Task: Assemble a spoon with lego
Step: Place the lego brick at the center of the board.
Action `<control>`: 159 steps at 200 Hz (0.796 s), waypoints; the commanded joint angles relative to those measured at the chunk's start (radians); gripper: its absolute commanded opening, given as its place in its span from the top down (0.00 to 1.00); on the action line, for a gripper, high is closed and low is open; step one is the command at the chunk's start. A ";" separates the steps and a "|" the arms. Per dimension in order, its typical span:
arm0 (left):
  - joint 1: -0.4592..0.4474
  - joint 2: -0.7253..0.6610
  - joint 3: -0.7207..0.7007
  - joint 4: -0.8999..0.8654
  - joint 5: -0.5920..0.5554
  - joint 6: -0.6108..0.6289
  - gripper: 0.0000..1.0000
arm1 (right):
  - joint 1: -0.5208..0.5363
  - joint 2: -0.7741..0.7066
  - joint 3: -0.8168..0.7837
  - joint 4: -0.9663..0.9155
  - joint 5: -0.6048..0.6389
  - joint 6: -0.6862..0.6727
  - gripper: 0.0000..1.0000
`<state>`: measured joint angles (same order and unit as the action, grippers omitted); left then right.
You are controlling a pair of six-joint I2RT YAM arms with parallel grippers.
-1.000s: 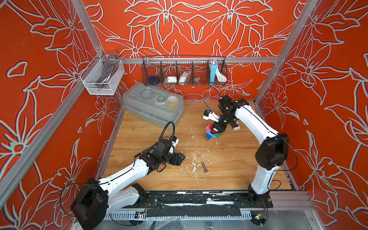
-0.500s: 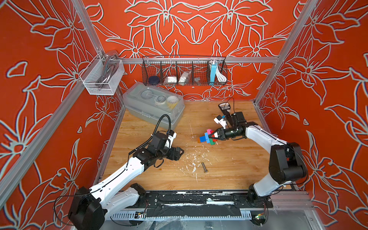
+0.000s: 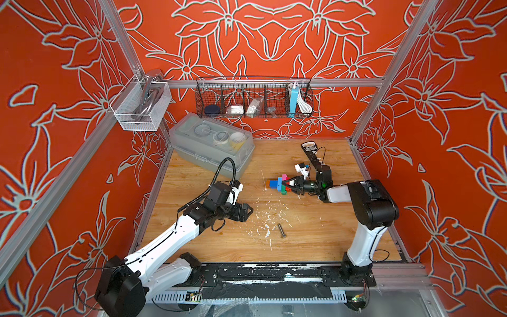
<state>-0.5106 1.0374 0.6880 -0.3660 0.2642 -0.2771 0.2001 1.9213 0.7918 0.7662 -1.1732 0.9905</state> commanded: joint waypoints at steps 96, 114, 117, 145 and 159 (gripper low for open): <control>0.007 0.009 0.014 -0.004 -0.008 -0.001 0.18 | -0.011 0.124 -0.004 0.163 -0.069 0.046 0.83; 0.008 0.003 0.013 -0.008 -0.010 0.002 0.19 | -0.008 0.137 -0.007 0.189 -0.074 0.063 0.83; 0.007 0.001 0.012 -0.008 -0.012 0.003 0.19 | -0.009 0.139 -0.007 0.189 -0.074 0.063 0.83; 0.007 -0.005 0.006 -0.010 -0.014 0.001 0.19 | -0.010 0.158 -0.003 0.192 -0.072 0.064 0.83; 0.007 -0.006 0.004 -0.011 -0.014 0.000 0.18 | -0.010 0.168 -0.005 0.199 -0.071 0.068 0.83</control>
<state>-0.5102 1.0393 0.6880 -0.3660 0.2562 -0.2771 0.1967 2.0609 0.7856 0.9352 -1.2167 1.0679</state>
